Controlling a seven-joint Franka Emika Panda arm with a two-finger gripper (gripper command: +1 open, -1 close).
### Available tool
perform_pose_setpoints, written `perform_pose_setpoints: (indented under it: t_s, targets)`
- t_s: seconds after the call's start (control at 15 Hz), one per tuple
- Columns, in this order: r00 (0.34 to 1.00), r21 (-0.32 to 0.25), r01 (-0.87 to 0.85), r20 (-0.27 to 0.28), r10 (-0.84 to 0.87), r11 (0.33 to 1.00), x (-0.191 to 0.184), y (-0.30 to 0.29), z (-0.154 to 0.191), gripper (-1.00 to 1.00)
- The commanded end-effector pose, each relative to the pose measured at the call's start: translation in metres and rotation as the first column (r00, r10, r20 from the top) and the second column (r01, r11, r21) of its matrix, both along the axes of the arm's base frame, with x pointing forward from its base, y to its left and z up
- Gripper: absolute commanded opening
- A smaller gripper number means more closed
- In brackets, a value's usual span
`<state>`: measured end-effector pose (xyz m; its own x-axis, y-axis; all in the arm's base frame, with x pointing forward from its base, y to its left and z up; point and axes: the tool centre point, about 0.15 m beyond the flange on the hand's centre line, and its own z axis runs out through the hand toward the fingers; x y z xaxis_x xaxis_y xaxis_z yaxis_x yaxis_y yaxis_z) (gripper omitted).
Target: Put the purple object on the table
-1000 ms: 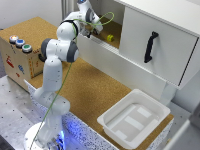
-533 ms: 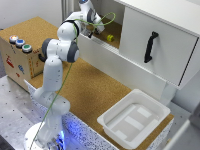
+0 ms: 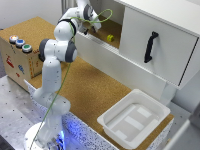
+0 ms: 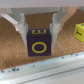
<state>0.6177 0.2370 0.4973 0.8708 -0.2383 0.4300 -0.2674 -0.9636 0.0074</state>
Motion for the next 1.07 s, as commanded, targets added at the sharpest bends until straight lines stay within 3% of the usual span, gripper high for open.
perform_pose_setpoints:
  t_s: [0.0,0.27,0.47,0.73,1.0]
  targets:
    - [1.000,-0.050,0.023,-0.007,-0.023,0.998,-0.038,0.008,-0.008,-1.00]
    - [0.996,0.011,-0.073,0.043,0.072,0.997,-0.040,-0.014,-0.023,-1.00]
    - [0.982,-0.023,-0.175,0.064,0.176,0.984,-0.049,-0.033,-0.032,-1.00]
    - [0.966,0.036,-0.252,0.076,0.249,0.967,-0.092,-0.066,-0.066,-1.00]
    - [0.930,0.031,-0.365,0.069,0.362,0.931,-0.143,-0.072,-0.084,-1.00]
